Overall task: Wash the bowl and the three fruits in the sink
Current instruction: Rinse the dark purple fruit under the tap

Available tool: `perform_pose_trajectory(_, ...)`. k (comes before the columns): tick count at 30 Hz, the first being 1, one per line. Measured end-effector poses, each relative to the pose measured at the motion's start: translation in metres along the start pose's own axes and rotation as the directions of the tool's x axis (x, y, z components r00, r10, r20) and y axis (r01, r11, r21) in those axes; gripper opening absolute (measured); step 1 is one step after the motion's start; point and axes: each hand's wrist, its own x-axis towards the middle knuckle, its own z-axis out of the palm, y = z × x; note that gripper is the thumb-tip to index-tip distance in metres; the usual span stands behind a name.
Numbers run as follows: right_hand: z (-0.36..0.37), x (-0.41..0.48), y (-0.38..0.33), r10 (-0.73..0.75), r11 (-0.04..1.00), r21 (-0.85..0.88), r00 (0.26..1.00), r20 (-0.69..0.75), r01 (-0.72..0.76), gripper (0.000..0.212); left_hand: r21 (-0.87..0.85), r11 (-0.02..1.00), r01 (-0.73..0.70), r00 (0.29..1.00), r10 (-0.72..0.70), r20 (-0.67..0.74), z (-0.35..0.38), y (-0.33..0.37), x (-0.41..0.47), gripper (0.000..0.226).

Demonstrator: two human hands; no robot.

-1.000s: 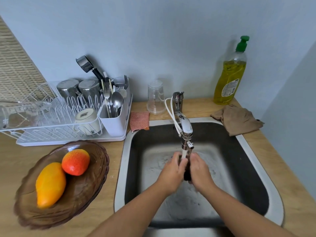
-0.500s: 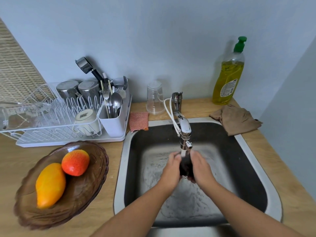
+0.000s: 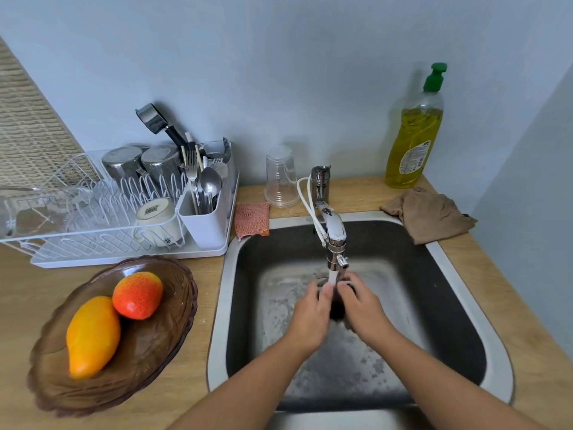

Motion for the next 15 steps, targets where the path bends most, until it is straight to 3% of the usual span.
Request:
perform_pose_trajectory(2, 0.000, 0.003, -0.007, 0.146, 0.985, 0.091, 0.989, 0.030, -0.148, 0.020, 0.047, 0.994, -0.095, 0.994, 0.097, -0.048, 0.001, -0.003, -0.005, 0.031)
perform_pose_trajectory(3, 0.000, 0.004, -0.008, 0.118, 0.992, 0.038, 0.993, 0.012, -0.118, 0.019, 0.005, 0.996, -0.089, 0.994, 0.089, -0.057, 0.001, -0.003, -0.005, 0.030)
perform_pose_trajectory(4, 0.000, 0.003, -0.007, 0.015, 0.997, -0.081, 1.000, -0.015, -0.016, 0.016, -0.080, 0.996, -0.032, 0.998, 0.028, -0.055, 0.002, 0.002, -0.005, 0.031)
perform_pose_trajectory(6, -0.002, 0.000, 0.002, -0.244, 0.901, -0.376, 0.970, -0.021, 0.218, 0.013, -0.288, 0.939, 0.190, 0.980, -0.197, 0.006, 0.002, 0.013, 0.002, 0.043)
perform_pose_trajectory(8, -0.002, -0.003, 0.005, -0.288, 0.899, -0.352, 0.958, -0.022, 0.262, 0.016, -0.286, 0.926, 0.247, 0.968, -0.247, 0.035, 0.002, 0.022, 0.003, 0.048)
perform_pose_trajectory(10, 0.002, 0.001, 0.005, -0.137, 0.983, -0.128, 0.989, -0.053, 0.130, 0.021, -0.064, 0.997, 0.047, 0.998, -0.050, -0.041, 0.001, 0.016, -0.001, 0.038)
perform_pose_trajectory(11, 0.002, 0.006, 0.004, 0.073, 0.995, 0.065, 0.997, -0.034, -0.071, 0.031, 0.048, 0.997, -0.065, 0.996, 0.068, -0.054, 0.000, 0.008, -0.002, 0.036)
perform_pose_trajectory(12, 0.002, 0.010, 0.000, 0.279, 0.930, 0.238, 0.959, 0.041, -0.280, 0.039, 0.087, 0.987, -0.135, 0.989, 0.140, -0.049, 0.000, 0.002, -0.002, 0.036)
perform_pose_trajectory(13, 0.001, 0.015, -0.001, 0.386, 0.867, 0.301, 0.917, 0.100, -0.398, 0.042, 0.056, 0.989, -0.134, 0.990, 0.136, -0.035, 0.001, -0.002, -0.001, 0.034)
perform_pose_trajectory(14, 0.001, 0.016, -0.002, 0.395, 0.863, 0.293, 0.911, 0.116, -0.411, 0.039, -0.024, 0.997, -0.068, 0.998, 0.068, -0.014, 0.002, -0.001, -0.001, 0.031)
perform_pose_trajectory(15, 0.002, 0.015, -0.001, 0.324, 0.914, 0.230, 0.943, 0.077, -0.333, 0.033, -0.152, 0.987, 0.051, 0.999, -0.048, 0.025, 0.003, 0.002, 0.000, 0.028)
